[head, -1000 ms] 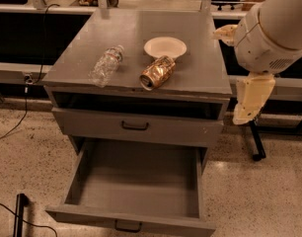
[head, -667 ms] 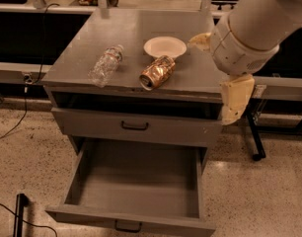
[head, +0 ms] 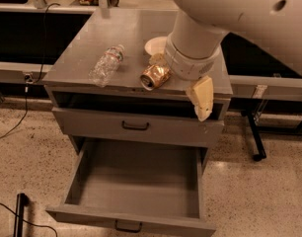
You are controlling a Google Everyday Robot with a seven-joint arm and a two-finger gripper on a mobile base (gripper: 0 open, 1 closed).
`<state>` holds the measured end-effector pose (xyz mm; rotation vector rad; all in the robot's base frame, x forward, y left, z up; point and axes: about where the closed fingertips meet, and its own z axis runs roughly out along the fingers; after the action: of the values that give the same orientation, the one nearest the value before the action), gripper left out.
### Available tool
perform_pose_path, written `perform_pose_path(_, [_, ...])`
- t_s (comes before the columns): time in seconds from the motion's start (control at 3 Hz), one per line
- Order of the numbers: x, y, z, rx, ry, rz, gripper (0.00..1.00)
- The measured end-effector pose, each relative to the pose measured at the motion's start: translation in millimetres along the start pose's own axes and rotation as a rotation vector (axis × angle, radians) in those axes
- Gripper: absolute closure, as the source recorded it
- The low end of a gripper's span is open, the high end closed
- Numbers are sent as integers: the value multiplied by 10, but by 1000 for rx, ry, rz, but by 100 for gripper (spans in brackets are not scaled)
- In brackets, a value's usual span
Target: Place orange can into middle drawer
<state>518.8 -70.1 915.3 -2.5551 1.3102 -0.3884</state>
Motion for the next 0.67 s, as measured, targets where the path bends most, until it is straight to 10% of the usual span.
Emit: perform_pose_path(0.67, [-182,-269,203,-12,28,-94,0])
